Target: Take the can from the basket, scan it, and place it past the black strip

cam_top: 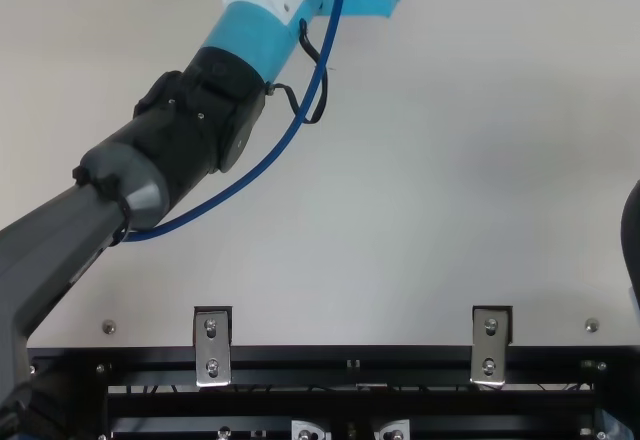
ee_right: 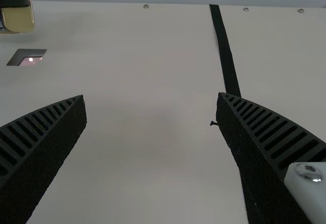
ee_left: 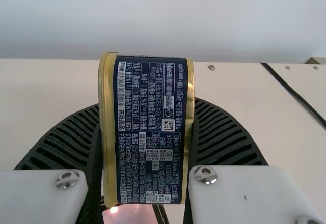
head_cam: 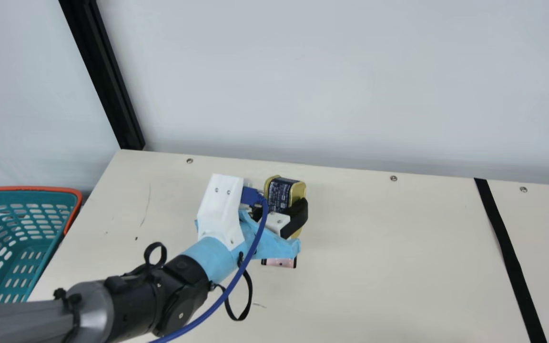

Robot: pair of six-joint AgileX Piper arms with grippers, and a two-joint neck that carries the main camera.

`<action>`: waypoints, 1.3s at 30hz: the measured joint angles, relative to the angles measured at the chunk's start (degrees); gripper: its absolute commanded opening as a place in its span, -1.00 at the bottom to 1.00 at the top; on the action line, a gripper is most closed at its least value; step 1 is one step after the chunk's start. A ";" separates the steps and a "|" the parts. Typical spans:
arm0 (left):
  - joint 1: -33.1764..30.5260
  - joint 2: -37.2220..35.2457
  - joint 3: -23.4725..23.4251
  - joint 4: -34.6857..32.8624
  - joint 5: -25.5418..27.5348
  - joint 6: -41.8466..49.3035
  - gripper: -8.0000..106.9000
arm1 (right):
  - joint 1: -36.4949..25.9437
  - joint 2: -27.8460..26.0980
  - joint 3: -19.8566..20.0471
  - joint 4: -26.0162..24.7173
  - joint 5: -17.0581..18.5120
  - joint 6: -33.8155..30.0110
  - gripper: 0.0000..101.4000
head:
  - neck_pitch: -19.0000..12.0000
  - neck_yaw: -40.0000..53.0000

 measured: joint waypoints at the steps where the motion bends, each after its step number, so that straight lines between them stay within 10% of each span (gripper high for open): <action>1: 0.00 -0.11 0.12 0.00 0.00 0.00 -0.68 | 0.00 0.00 0.00 0.00 0.00 0.00 1.00 | -0.29 0.00; 17: -2.06 -11.50 6.47 -0.93 0.34 2.99 -0.68 | 0.00 0.00 0.00 0.00 0.00 0.00 1.00 | -0.29 0.00; 39: -12.04 -30.05 12.72 8.97 14.89 -5.46 -0.68 | 0.00 0.00 0.00 0.00 0.00 0.00 1.00 | -0.29 0.00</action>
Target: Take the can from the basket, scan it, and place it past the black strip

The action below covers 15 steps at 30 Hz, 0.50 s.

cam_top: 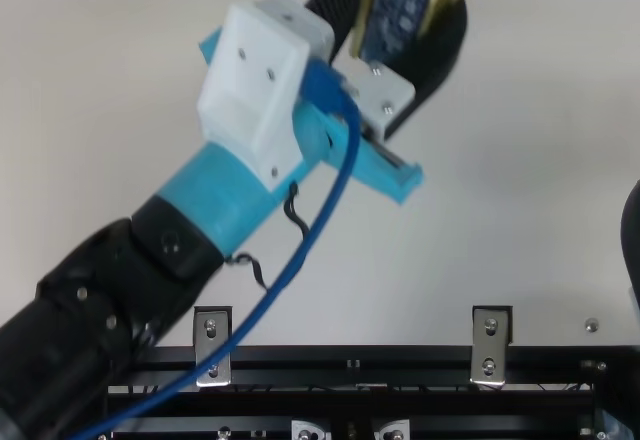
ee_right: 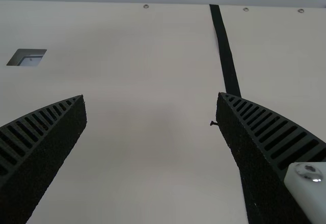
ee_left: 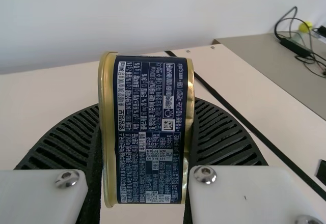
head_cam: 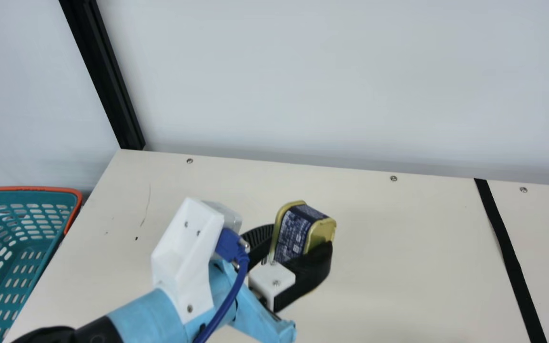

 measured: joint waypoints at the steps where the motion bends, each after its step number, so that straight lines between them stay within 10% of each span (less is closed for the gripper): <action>1: -0.59 -0.54 0.23 0.77 0.79 -0.92 -0.68 | 0.00 0.00 0.00 0.00 0.00 0.00 1.00 | 0.29 0.00; 15: -1.62 -1.57 0.48 1.84 2.55 -2.87 -0.68 | 0.00 0.00 0.00 0.00 0.00 0.00 1.00 | 0.29 0.00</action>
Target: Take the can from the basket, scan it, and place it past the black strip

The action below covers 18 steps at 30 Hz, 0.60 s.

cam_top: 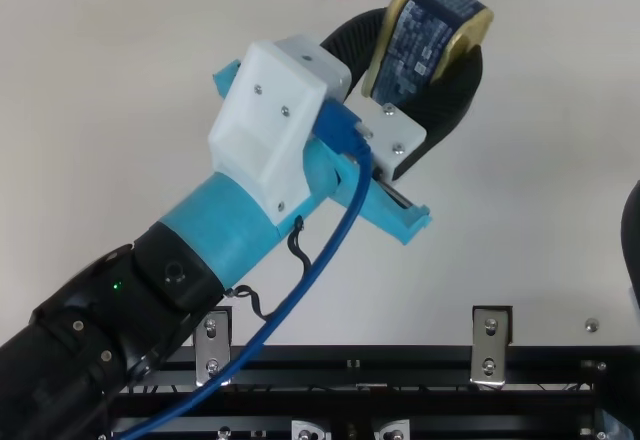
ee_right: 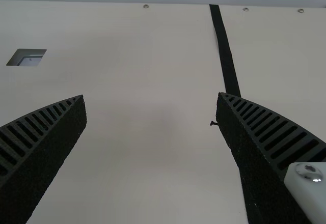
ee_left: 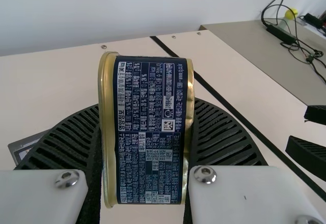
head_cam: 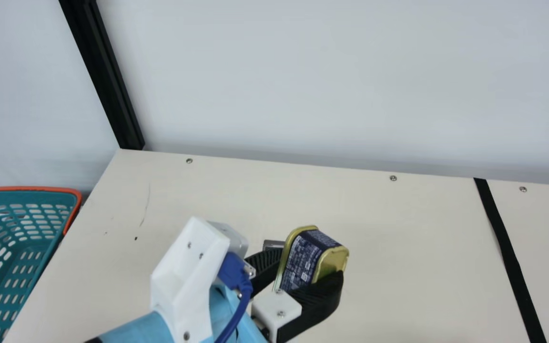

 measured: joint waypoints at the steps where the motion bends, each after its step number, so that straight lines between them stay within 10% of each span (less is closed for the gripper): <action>1: 0.00 0.00 0.00 0.00 0.00 0.00 -0.68 | 0.00 0.00 0.00 0.00 0.00 0.00 1.00 | 0.00 0.00; 18: 0.00 0.00 0.00 0.00 0.00 0.00 -0.68 | 4.75 9.51 -7.46 6.29 -5.25 -0.71 1.00 | -0.29 0.00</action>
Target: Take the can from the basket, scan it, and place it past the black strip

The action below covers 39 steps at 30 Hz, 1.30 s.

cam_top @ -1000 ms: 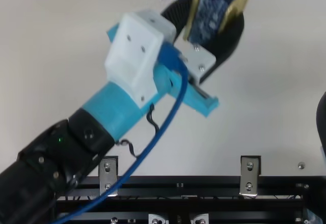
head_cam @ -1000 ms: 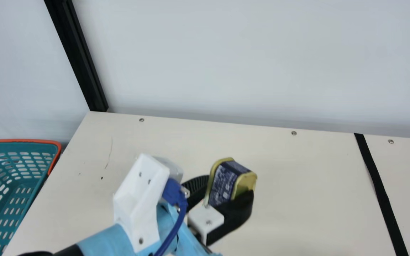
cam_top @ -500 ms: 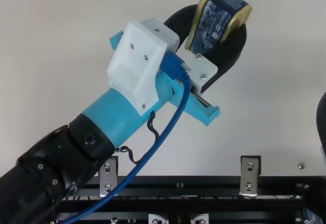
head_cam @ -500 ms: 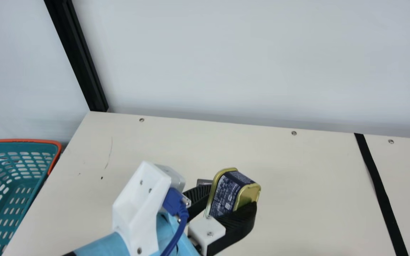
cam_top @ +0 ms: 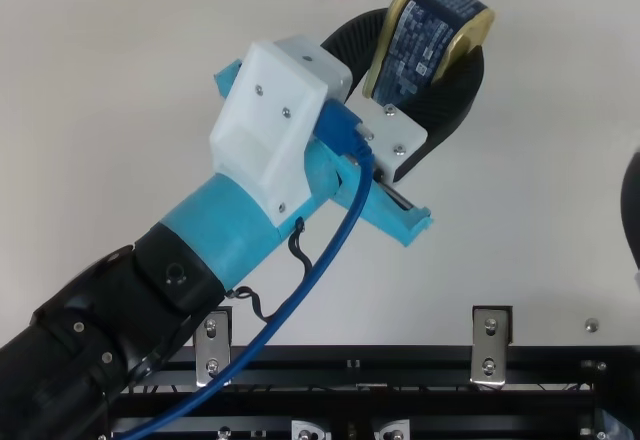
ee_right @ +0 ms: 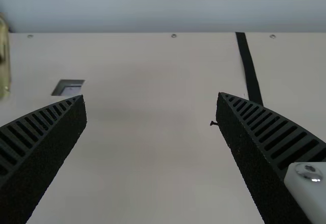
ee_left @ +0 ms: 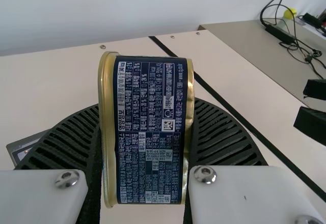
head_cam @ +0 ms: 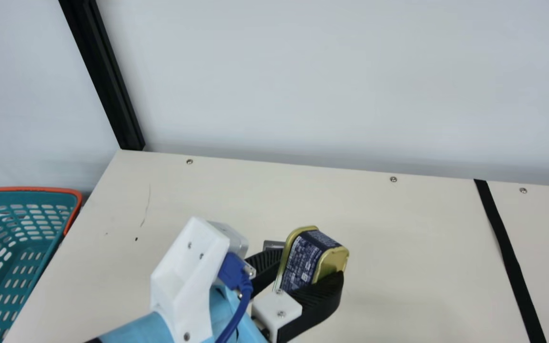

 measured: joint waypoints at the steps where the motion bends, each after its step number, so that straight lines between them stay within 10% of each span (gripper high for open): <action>1: 0.00 0.00 0.00 0.00 0.00 0.00 -0.68 | 0.62 1.14 -0.83 0.82 -0.74 -0.08 1.00 | 0.29 0.00; 23: 0.00 0.00 0.00 0.00 0.00 0.00 -0.68 | 13.70 24.25 -14.12 17.52 -10.05 -1.03 1.00 | 0.29 0.00; 39: 0.00 0.00 0.00 0.00 0.00 0.00 -0.68 | 18.05 35.83 -22.54 22.73 -8.19 -2.90 1.00 | 0.29 0.00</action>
